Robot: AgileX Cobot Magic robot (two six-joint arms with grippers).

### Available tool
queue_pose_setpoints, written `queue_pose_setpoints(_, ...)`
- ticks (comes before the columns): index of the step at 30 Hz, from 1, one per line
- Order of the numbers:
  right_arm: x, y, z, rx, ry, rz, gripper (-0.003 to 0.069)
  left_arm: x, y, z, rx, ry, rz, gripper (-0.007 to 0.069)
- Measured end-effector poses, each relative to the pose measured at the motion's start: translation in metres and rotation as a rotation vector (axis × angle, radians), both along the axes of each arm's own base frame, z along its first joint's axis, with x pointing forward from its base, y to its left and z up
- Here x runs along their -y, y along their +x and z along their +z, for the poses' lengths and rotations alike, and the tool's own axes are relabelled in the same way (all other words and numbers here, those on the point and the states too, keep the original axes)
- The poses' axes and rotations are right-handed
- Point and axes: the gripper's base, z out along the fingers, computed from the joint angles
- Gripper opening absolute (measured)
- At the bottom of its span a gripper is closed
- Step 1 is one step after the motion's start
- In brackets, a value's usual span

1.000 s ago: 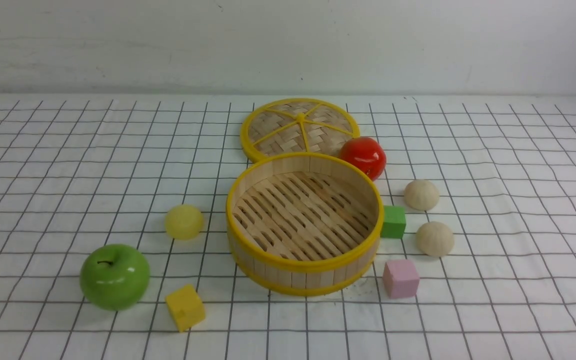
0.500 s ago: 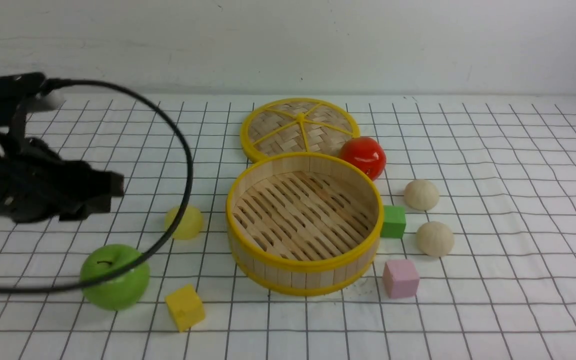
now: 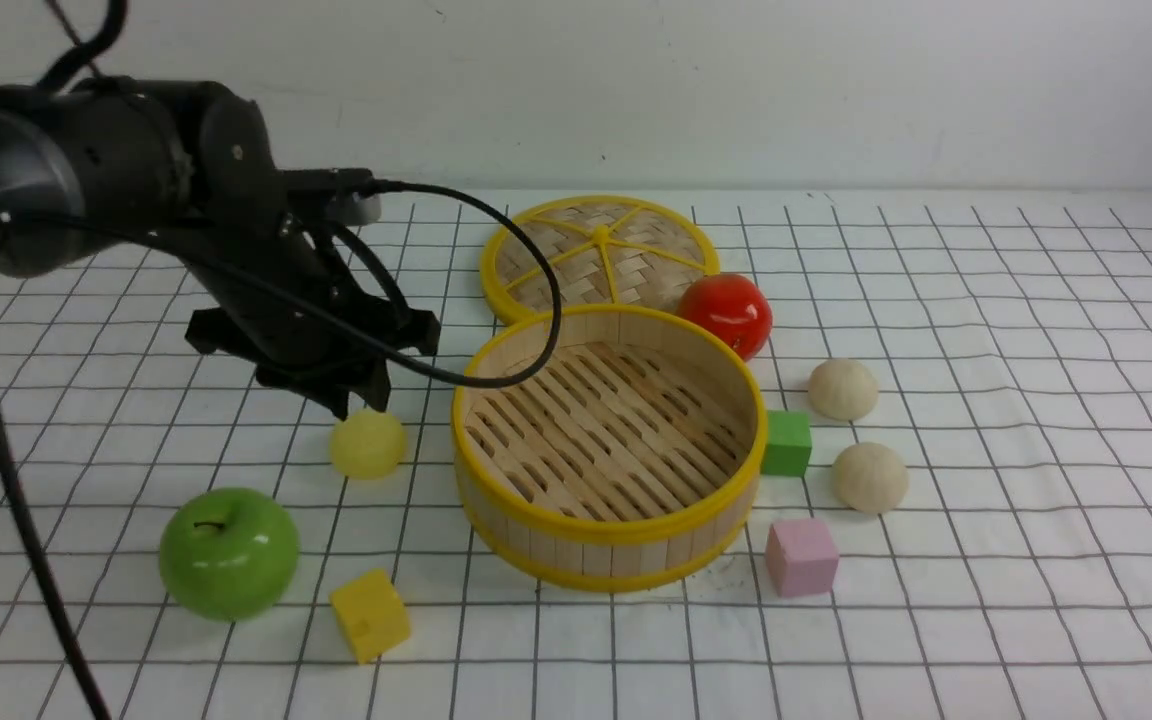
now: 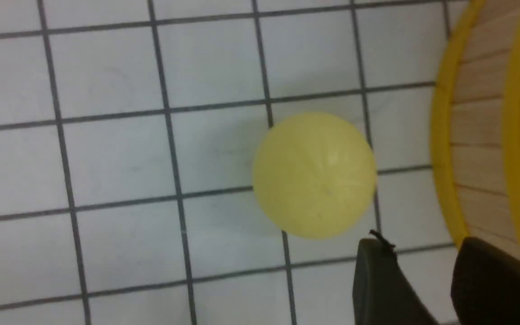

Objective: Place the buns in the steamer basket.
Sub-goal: Use the left arm to grab a steamed stuffed bun

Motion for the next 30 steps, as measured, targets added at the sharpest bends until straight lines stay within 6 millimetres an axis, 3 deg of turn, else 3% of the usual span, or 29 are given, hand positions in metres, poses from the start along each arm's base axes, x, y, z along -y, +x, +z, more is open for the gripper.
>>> queue_pose_setpoints(8,0.0,0.0,0.0,0.0,0.0,0.0,0.0239,-0.001,0.02,-0.037,-0.03,0.062,0.058,0.0238)
queue_pose_setpoints(17,0.0,0.0,0.0,0.0,0.0,0.0,0.0239,0.001,0.029,-0.05,0.001,0.051,0.061,0.0236)
queue_pose_setpoints(21,0.0,0.0,0.0,0.0,0.0,0.0,0.0239,0.001,0.031,-0.055,-0.002,0.065,0.031,0.0158)
queue_pose_setpoints(22,0.0,0.0,0.0,0.0,0.0,0.0,0.0239,0.001,0.031,-0.055,-0.002,0.068,0.027,0.0125)
queue_pose_setpoints(23,0.0,0.0,0.0,0.0,0.0,0.0,0.0239,0.001,0.031,-0.055,-0.002,0.069,0.024,0.0039)
queue_pose_setpoints(26,0.0,0.0,0.0,0.0,0.0,0.0,0.0239,0.001,0.031,-0.054,-0.002,0.069,0.024,-0.0013)
queue_pose_setpoints(30,0.0,0.0,0.0,0.0,0.0,0.0,0.0239,0.001,0.028,-0.036,0.008,0.063,0.027,-0.0013)
